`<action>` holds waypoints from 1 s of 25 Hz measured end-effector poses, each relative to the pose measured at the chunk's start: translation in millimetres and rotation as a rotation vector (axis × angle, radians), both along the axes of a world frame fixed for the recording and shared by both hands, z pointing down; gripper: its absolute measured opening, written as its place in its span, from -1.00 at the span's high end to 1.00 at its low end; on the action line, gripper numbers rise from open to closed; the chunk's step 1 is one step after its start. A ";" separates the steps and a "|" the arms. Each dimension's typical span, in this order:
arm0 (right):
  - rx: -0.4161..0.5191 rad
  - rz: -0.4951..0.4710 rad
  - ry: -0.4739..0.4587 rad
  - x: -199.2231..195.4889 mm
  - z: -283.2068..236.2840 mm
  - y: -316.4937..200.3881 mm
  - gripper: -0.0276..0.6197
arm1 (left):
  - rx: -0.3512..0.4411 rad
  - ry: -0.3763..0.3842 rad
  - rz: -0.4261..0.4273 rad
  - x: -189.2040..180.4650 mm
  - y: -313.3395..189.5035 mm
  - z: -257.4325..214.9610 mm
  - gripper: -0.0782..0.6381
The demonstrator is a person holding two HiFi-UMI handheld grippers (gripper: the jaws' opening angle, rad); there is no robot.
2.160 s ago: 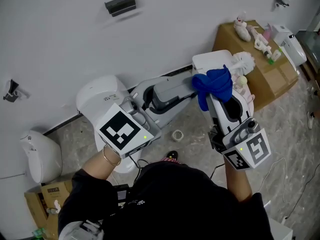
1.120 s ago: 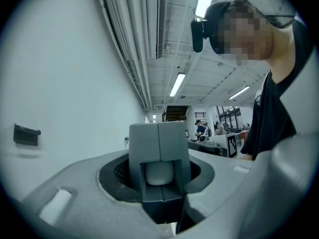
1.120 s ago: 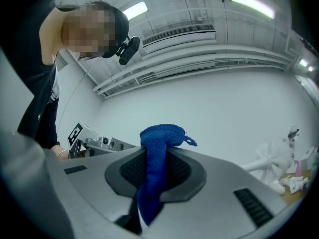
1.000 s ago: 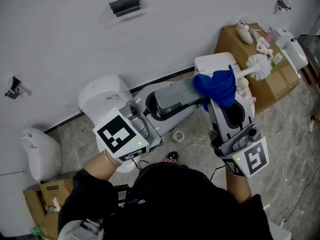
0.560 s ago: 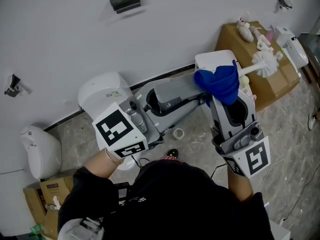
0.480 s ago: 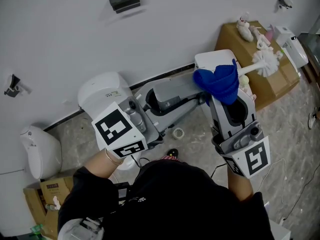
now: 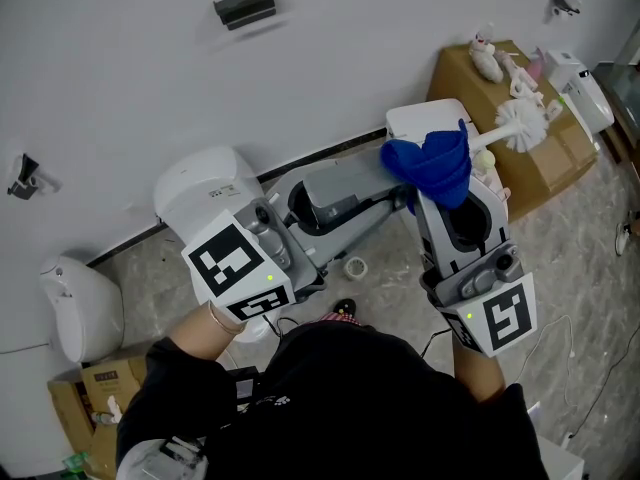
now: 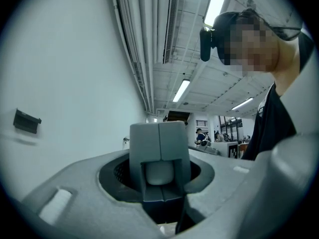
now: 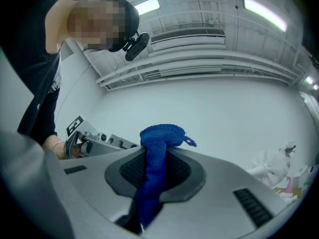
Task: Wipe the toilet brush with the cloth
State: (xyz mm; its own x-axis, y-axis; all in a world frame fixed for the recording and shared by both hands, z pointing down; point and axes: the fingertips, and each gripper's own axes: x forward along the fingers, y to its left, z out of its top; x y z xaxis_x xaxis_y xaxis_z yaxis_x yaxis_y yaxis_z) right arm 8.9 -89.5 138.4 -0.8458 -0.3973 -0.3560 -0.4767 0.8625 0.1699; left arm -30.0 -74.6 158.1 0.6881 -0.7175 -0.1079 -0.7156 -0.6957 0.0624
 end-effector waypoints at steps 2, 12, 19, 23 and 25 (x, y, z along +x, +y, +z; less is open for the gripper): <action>0.002 0.006 0.009 -0.7 0.7 -0.5 0.71 | -0.003 -0.005 -0.004 -0.3 0.0 0.0 0.31; 0.025 0.019 0.017 -0.4 1.3 -0.8 0.71 | 0.003 -0.011 -0.017 -0.9 0.8 -1.3 0.31; 0.019 0.031 0.010 1.3 -2.5 -4.5 0.71 | 0.009 -0.017 -0.022 -0.2 1.4 -2.5 0.31; 0.008 0.039 0.019 2.7 0.3 -7.7 0.71 | 0.008 -0.018 -0.024 -0.3 1.1 -1.8 0.31; 0.005 0.043 0.019 3.3 0.4 -8.8 0.71 | 0.008 -0.019 -0.024 -0.3 1.3 -1.7 0.31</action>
State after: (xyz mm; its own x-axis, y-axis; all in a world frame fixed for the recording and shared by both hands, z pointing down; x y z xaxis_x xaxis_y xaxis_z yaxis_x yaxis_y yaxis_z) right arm 12.2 -98.3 138.8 -0.8348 -0.4316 -0.3420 -0.5097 0.8406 0.1834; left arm -30.3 -73.3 156.5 0.6727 -0.7330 -0.1007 -0.7331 -0.6787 0.0434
